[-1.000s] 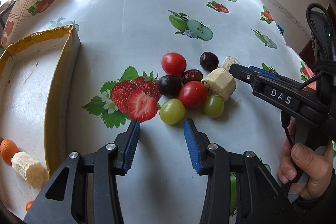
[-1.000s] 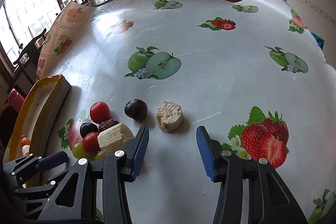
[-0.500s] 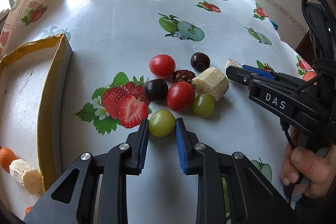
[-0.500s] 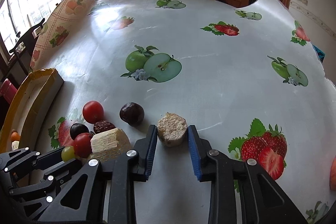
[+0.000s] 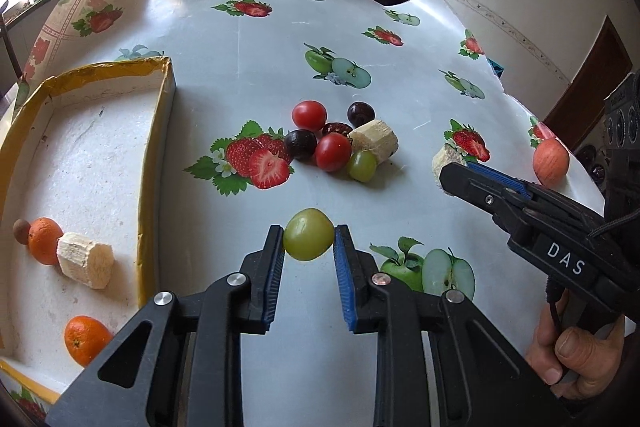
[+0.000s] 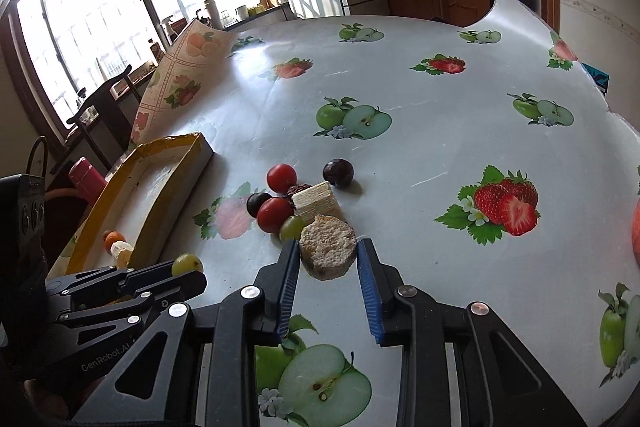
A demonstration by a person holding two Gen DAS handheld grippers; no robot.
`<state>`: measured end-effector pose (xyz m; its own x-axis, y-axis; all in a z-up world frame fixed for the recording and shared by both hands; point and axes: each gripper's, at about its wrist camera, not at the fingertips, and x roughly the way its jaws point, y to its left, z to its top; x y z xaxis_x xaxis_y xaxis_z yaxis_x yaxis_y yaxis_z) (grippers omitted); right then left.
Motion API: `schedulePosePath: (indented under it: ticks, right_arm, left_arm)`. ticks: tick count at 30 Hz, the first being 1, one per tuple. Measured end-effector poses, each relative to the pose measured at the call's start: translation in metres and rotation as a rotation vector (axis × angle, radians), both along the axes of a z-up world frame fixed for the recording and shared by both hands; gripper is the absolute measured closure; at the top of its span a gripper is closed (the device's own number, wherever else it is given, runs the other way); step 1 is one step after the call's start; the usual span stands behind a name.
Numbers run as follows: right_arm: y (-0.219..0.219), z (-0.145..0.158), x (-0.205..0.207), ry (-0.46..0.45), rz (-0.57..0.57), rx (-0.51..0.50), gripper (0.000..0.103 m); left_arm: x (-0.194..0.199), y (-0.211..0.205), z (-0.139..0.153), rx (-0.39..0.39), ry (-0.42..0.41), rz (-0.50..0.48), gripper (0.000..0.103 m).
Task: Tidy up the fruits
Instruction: 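Carry grape and tofu slice into the tray and release both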
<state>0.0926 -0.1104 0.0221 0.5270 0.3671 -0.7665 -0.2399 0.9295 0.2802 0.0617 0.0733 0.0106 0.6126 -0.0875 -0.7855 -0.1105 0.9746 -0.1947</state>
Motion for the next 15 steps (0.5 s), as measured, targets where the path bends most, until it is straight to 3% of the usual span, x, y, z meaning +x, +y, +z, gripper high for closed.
schedulePosePath:
  ticks: [15]
  right_arm:
    - [0.042, 0.022, -0.036, -0.019, 0.099, 0.039, 0.073]
  left_arm:
    - [-0.037, 0.031, 0.019, 0.054, -0.031, 0.048, 0.081]
